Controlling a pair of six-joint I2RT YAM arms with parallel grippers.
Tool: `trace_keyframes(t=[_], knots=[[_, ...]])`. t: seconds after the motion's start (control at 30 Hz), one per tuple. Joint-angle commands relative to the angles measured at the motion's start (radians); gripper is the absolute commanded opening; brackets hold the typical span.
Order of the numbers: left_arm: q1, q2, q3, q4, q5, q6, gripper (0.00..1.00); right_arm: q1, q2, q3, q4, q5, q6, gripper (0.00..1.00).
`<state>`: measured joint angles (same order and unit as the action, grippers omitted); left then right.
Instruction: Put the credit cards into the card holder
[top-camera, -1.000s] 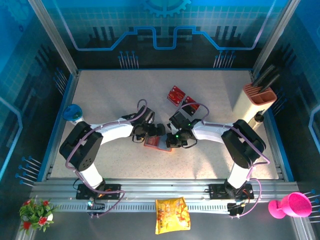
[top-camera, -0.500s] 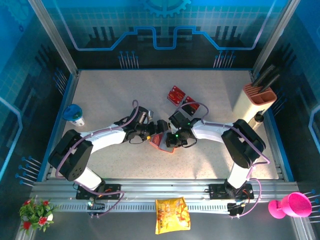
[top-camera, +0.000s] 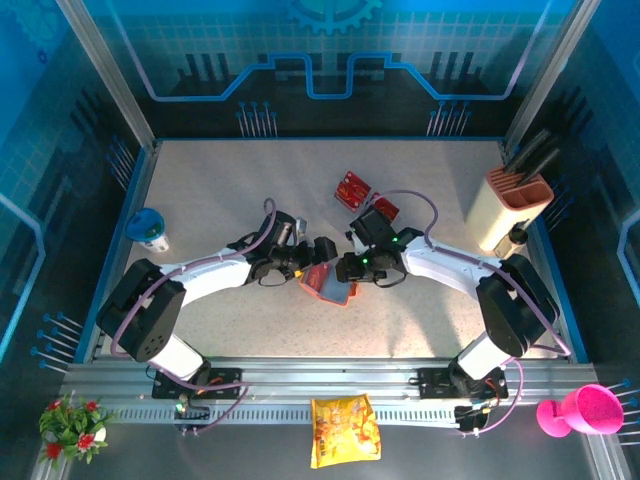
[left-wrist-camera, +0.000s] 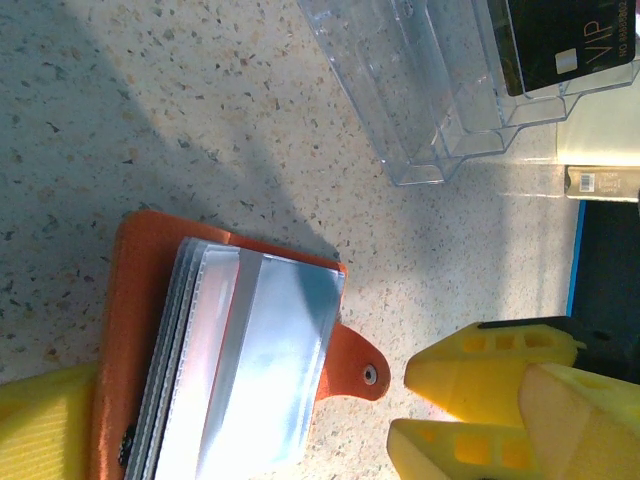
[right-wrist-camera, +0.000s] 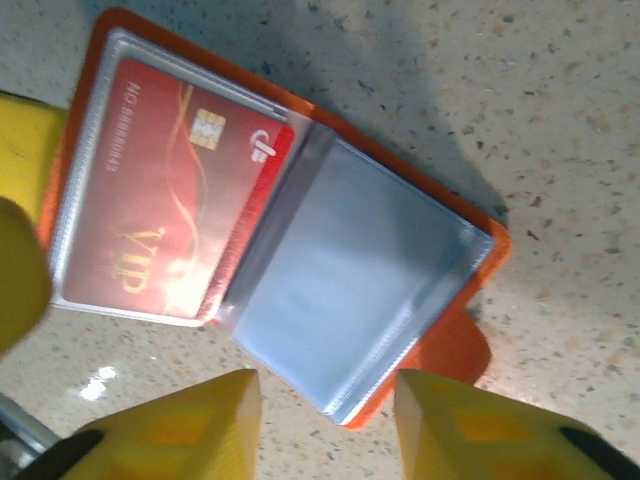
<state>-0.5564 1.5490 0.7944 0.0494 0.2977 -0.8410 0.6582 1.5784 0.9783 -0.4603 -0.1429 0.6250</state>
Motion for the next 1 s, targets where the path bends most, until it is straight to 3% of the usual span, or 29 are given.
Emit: trace_keyframes(t=[0.0,0.2,0.37,0.6,0.7,0.97], knots=[[0.007,-0.015,0.0,0.006,0.026,-0.006,0.99,-0.008,0.009,-0.007,-0.073,0.042,0.002,0.47],[0.01,-0.017,0.002,0.001,0.024,-0.002,0.99,-0.007,0.052,-0.013,-0.078,0.046,0.01,0.49],[0.01,-0.018,0.001,0.001,0.023,-0.003,0.99,-0.006,0.089,-0.014,-0.069,0.025,0.01,0.44],[0.012,-0.02,0.0,0.0,0.024,0.0,0.99,-0.008,0.115,-0.01,-0.023,-0.006,0.009,0.11],[0.013,-0.025,0.0,-0.002,0.027,0.0,0.99,-0.009,0.125,0.011,0.018,-0.036,-0.001,0.03],[0.013,-0.044,0.011,-0.005,0.036,-0.004,0.99,-0.012,0.195,0.091,0.095,-0.118,0.011,0.0]])
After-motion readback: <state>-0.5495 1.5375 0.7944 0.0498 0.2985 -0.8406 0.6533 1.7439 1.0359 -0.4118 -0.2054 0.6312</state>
